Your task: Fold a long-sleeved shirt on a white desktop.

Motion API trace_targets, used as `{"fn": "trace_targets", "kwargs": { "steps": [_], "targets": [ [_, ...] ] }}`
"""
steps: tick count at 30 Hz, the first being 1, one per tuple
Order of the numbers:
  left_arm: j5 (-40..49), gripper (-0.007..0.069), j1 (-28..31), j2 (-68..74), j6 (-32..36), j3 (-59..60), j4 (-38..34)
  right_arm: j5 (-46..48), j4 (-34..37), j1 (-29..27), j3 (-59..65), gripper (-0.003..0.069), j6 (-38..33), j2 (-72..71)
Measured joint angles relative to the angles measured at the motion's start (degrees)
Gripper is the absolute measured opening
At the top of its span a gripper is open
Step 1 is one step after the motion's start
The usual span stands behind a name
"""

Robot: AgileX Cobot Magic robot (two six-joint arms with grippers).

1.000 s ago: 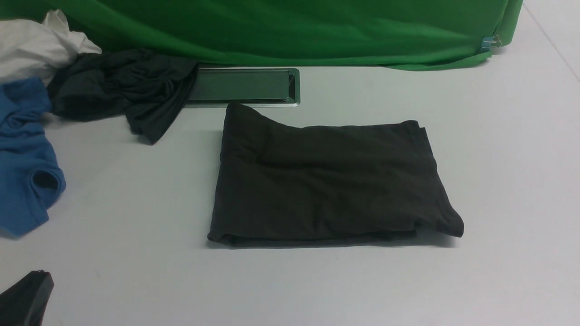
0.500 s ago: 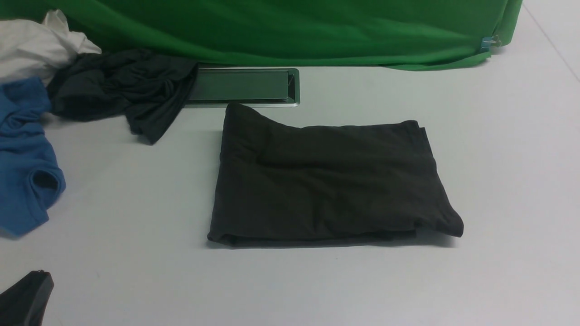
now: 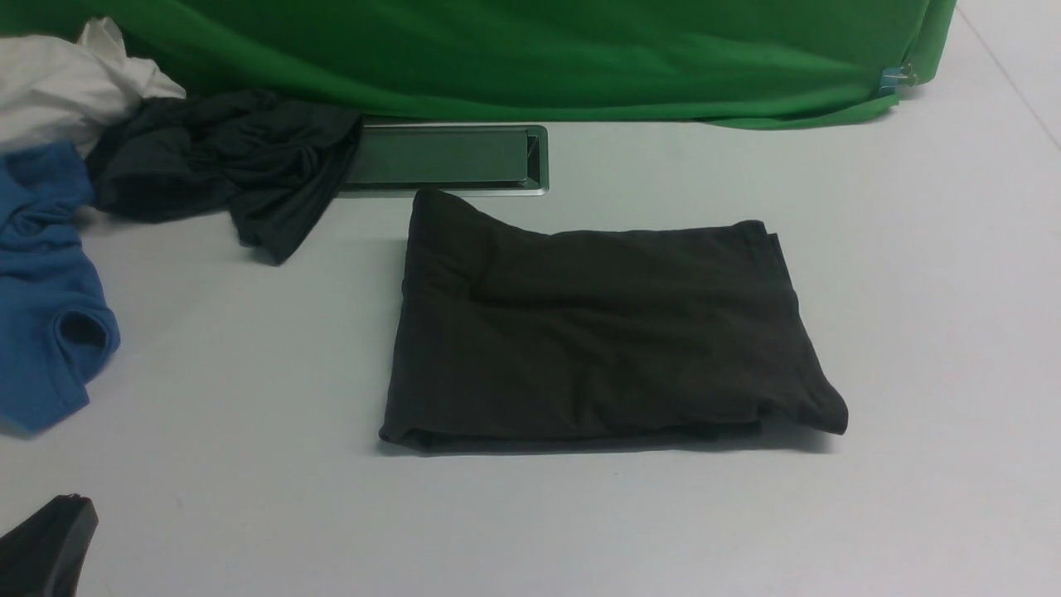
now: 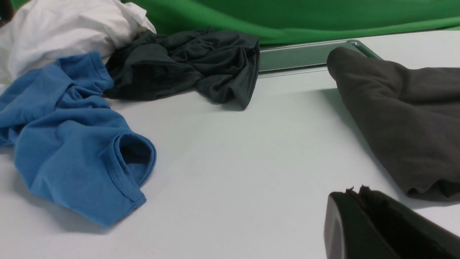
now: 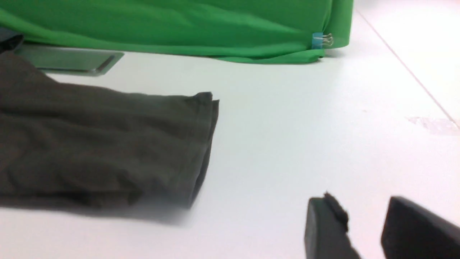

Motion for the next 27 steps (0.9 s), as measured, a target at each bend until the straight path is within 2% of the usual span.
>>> {"fn": "trace_targets", "kwargs": {
  "steps": [27],
  "targets": [
    [-0.65,0.0040,0.00,0.00,0.07,0.00,0.00,-1.33,0.00,-1.17,0.04,0.0238,1.86,-0.04]
  ]
}}
